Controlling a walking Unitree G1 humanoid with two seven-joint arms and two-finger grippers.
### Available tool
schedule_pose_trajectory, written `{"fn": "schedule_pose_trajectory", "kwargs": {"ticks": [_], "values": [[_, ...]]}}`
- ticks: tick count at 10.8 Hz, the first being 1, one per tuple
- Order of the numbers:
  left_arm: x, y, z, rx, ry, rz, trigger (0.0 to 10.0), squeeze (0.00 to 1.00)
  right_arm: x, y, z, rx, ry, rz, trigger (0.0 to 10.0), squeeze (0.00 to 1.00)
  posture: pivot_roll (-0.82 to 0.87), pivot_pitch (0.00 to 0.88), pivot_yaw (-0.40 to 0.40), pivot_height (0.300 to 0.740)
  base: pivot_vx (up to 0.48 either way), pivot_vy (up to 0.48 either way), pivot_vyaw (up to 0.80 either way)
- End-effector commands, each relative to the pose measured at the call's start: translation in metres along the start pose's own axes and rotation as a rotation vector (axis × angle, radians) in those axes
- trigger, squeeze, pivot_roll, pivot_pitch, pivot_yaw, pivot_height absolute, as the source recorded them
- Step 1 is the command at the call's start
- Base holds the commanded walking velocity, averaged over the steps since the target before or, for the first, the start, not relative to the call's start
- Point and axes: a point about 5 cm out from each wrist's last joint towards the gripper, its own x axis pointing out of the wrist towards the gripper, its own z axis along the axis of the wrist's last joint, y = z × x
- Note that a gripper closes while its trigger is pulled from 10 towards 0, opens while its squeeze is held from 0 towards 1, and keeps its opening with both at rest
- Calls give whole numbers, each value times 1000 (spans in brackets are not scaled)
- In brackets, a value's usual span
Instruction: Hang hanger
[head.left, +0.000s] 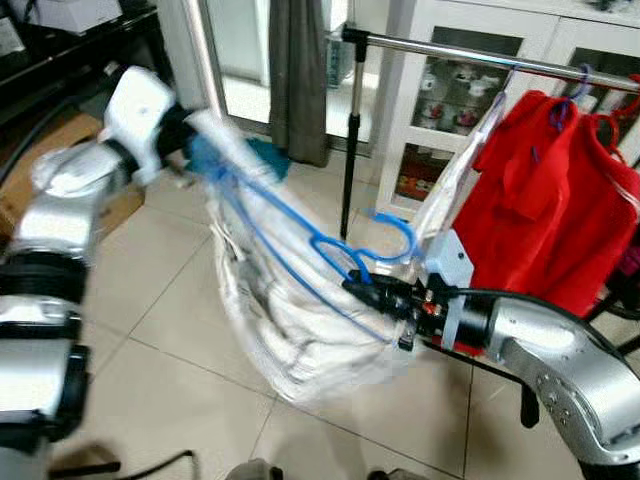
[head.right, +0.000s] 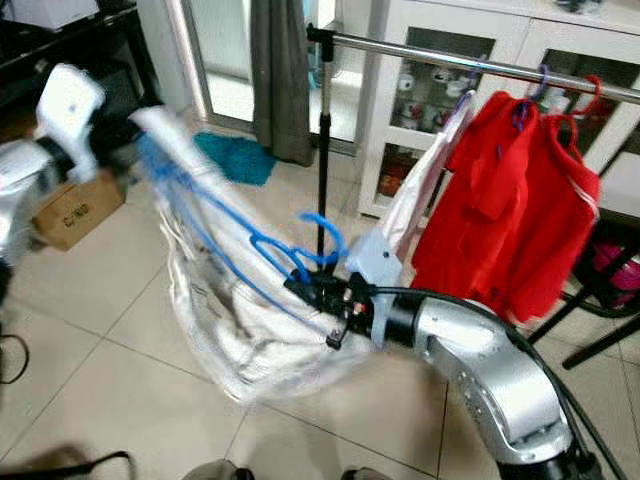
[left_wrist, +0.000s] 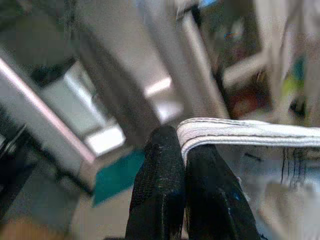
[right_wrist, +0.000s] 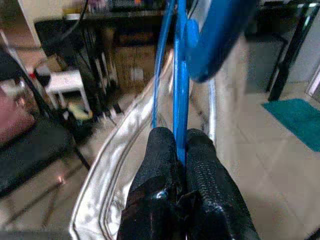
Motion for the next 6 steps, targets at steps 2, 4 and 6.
{"fn": "schedule_pose_trajectory", "kwargs": {"ticks": [2,4,6], "values": [[-9,21,-6,-3,52,117,0,0,-13,-4,9,42,-82,-8,0,0,-42,0,19,740,0,0,0],[-10,20,-18,-191,11,163,0,0,-21,-13,10,106,-140,-83,0,0,-46,0,22,740,0,0,0],[5,-37,-24,-334,-75,-78,0,0,-13,-59,17,287,-355,-549,0,0,-39,0,17,740,0,0,0]]}}
